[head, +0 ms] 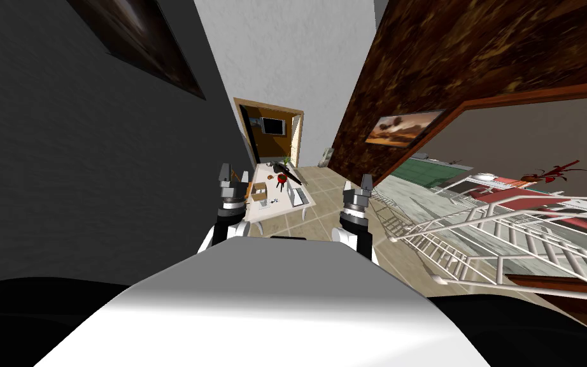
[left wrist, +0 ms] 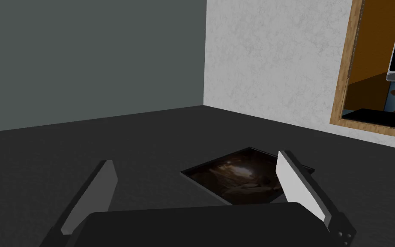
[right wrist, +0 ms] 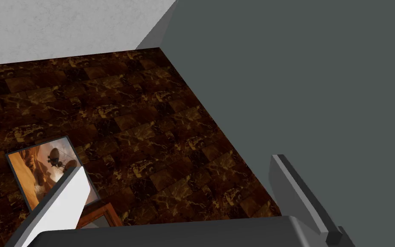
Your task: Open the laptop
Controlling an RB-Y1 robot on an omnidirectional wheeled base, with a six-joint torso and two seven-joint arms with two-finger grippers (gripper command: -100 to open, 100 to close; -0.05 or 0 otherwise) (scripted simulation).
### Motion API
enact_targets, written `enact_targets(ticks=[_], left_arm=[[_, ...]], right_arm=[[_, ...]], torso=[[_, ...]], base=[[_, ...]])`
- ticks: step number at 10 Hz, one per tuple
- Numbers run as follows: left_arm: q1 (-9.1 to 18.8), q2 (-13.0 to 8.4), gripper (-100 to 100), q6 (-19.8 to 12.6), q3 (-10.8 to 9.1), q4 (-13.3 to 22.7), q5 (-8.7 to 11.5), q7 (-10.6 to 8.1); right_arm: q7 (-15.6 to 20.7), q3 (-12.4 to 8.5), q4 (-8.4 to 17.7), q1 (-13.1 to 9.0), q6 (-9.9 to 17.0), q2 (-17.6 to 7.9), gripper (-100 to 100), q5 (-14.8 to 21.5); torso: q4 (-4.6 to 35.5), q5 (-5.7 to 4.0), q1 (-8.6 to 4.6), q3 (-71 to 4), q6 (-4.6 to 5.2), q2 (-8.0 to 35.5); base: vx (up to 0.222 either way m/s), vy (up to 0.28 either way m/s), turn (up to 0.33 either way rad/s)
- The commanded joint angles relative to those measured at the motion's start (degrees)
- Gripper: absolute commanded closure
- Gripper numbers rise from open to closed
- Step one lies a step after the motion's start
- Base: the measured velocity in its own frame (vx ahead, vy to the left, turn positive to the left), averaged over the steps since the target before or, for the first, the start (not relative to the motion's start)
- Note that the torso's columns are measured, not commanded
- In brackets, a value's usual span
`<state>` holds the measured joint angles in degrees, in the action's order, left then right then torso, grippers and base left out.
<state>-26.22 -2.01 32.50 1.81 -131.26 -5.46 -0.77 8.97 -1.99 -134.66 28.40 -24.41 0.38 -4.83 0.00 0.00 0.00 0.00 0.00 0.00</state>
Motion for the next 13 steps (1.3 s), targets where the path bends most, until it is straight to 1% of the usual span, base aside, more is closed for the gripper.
enact_targets(ticks=[1,3,9,10,11,13], left_arm=[[0.00,0.00,0,0.00,0.00,0.00,0.00,0.00],[0.00,0.00,0,0.00,0.00,-0.01,0.00,0.00],[0.00,0.00,0,0.01,0.00,-0.02,0.00,0.00],[0.00,0.00,0,0.01,0.00,-0.02,0.00,0.00],[0.00,0.00,0,0.00,0.00,0.00,0.00,0.00],[0.00,0.01,0,0.00,0.01,0.01,0.00,0.00]], right_arm=[[0.00,0.00,0.00,0.00,0.00,0.00,0,0.00],[0.00,0.00,-0.01,0.00,0.00,0.00,0,0.00],[0.00,0.00,-0.02,0.00,-0.01,0.00,0,0.00],[0.42,-0.13,0.41,-0.16,0.20,-2.14,-100,0.47],[0.85,-0.26,0.83,-0.31,0.40,-3.59,-100,0.95],[2.10,-0.64,2.05,-0.76,1.00,-6.24,-100,2.35]], torso=[[2.35,0.00,0.00,-4.67,0.00,2.32],[10.06,0.00,0.00,-20.14,0.00,10.03],[35.37,0.00,0.00,-70.73,0.00,35.39],[39.60,0.00,0.00,-79.19,0.00,39.62],[41.49,0.01,0.03,-83.14,0.00,41.54],[42.22,0.03,0.10,-84.51,0.00,42.24]], base=[[0.000,0.000,0.000],[0.000,0.000,0.000],[0.000,0.000,0.000],[0.006,0.012,0.018],[0.004,0.029,0.025],[-0.004,0.050,0.033]])
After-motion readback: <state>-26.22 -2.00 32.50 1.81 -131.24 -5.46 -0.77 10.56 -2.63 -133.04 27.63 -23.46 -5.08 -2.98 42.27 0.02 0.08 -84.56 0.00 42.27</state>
